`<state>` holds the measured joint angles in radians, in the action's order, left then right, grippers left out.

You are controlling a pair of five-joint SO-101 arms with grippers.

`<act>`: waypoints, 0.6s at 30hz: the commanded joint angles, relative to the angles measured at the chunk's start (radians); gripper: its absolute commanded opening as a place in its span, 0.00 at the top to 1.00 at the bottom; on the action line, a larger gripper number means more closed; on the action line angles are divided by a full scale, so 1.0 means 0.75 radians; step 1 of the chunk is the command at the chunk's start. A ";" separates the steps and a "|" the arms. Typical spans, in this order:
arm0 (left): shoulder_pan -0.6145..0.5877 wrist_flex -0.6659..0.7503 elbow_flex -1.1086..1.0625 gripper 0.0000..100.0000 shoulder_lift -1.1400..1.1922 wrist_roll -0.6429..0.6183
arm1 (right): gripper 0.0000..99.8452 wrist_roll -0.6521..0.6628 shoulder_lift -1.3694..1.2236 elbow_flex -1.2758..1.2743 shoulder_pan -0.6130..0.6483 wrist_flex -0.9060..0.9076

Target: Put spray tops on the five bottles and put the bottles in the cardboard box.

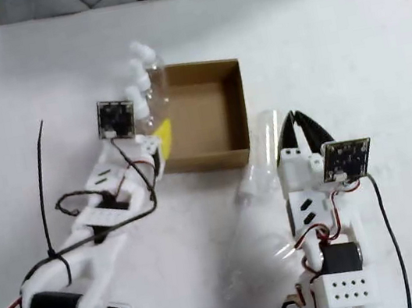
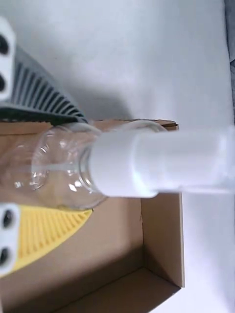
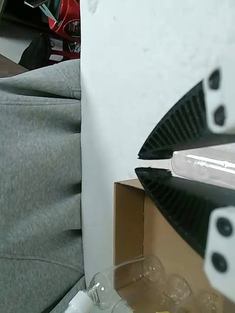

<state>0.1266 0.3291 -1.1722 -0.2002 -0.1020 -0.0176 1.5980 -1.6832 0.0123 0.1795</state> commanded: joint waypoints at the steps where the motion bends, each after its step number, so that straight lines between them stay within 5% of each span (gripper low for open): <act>1: -0.021 0.023 0.055 0.98 -0.009 0.006 | 0.98 -0.008 -0.011 -0.016 -0.013 0.007; 10: -0.024 0.014 0.053 0.82 -0.001 0.002 | 0.98 -0.008 -0.011 -0.016 -0.013 0.007; 18: -0.077 0.020 0.057 0.81 -0.009 -0.002 | 0.98 -0.008 -0.011 -0.016 -0.013 0.007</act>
<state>0.1005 0.3291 -1.1722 -0.2002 -0.1020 -0.0176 1.5980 -1.6832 0.0123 0.1795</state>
